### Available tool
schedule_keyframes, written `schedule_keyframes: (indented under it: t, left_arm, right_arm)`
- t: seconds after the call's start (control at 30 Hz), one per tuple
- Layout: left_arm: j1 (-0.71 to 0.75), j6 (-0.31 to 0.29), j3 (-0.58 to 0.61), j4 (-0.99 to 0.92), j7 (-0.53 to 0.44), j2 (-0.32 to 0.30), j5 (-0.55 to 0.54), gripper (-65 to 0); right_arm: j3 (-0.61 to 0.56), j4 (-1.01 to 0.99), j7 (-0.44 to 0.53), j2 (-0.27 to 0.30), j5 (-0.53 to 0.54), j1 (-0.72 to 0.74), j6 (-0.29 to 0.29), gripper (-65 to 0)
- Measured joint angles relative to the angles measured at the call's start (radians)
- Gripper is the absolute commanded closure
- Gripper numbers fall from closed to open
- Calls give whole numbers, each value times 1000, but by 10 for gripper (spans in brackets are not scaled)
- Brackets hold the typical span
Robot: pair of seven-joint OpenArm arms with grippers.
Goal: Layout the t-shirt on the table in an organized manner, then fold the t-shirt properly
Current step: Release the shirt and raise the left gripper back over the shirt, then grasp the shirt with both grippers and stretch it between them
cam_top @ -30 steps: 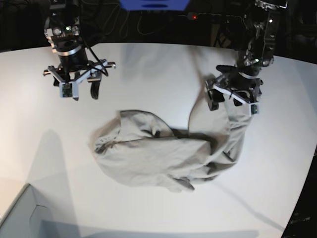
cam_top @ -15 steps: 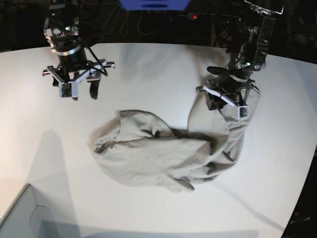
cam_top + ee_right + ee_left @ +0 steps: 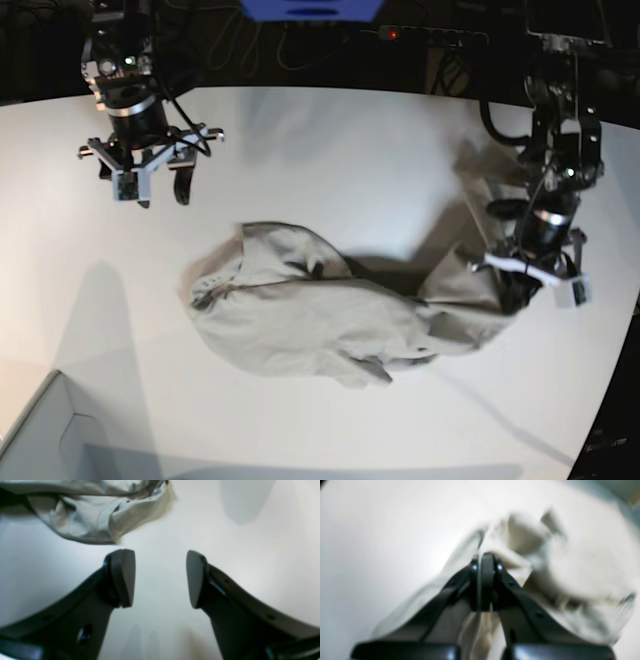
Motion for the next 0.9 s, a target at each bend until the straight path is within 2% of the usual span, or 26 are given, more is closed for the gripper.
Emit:
schedule_keyframes:
  t: [0.07, 0.27, 0.4, 0.63, 0.77, 0.9]
  left_arm:
    - [-71, -18, 3, 32, -11, 3, -5, -1]
    - [-233, -2, -2, 42, 3, -27, 0, -1]
    - [-336, -13, 5, 32, 4, -55, -1, -1]
    - [-521, -13, 7, -148, 2, -44, -5, -1]
    - [-601, -3, 77, -240, -3, -52, -5, -1]
    - [-610, -14, 125, -172, 0, -46, -11, -1]
  right_arm:
    - [-3, 0, 1, -4, 0, -2, 0, -330]
    - [46, 0, -3, -3, 0, -9, -1, -330]
    - [77, 0, 1, -11, 0, -8, 0, -330]
    - [87, 0, 1, -13, 0, 13, 0, -330]
    - [92, 0, 3, -41, 0, 24, 0, -330]
    - [90, 0, -1, -49, 0, 11, 0, -329]
